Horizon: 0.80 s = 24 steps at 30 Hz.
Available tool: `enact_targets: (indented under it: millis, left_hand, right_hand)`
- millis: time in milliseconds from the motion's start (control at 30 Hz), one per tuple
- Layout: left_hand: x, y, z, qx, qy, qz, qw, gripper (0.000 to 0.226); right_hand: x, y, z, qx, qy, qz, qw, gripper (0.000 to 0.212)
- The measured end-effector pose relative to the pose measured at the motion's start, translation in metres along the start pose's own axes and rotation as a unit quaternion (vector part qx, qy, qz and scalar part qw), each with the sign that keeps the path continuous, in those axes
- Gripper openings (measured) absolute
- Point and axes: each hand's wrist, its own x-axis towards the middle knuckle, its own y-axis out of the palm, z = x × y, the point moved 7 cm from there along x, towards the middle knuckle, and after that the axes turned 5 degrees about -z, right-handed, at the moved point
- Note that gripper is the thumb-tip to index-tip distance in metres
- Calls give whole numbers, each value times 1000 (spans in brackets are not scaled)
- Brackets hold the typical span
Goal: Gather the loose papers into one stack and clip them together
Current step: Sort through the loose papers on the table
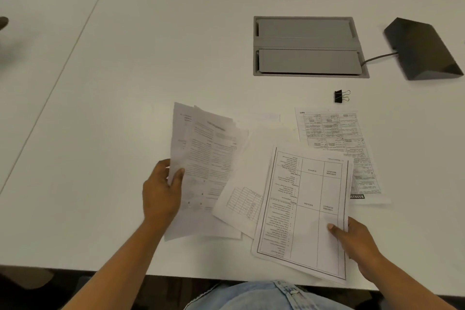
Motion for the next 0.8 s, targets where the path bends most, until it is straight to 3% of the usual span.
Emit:
enact_targets:
  millis: [200,367,533,800]
  left_hand:
    - [-2,14,31,1,-90,61,994,57]
    - [-15,39,58,-18,-152,94,984,45]
    - [-10,23,51,-7,-106,73,992,26]
    - [13,-85,26,-21,-54,-40,998,17]
  right_hand:
    - [-1,-1,3,-28,1,-3,1000,41]
    - [0,1,2,-36,-1,-1,999,42]
    - [2,0,2,-42,-16,2,999,44]
    - [-2,0,5,-54,-49,13,997,40]
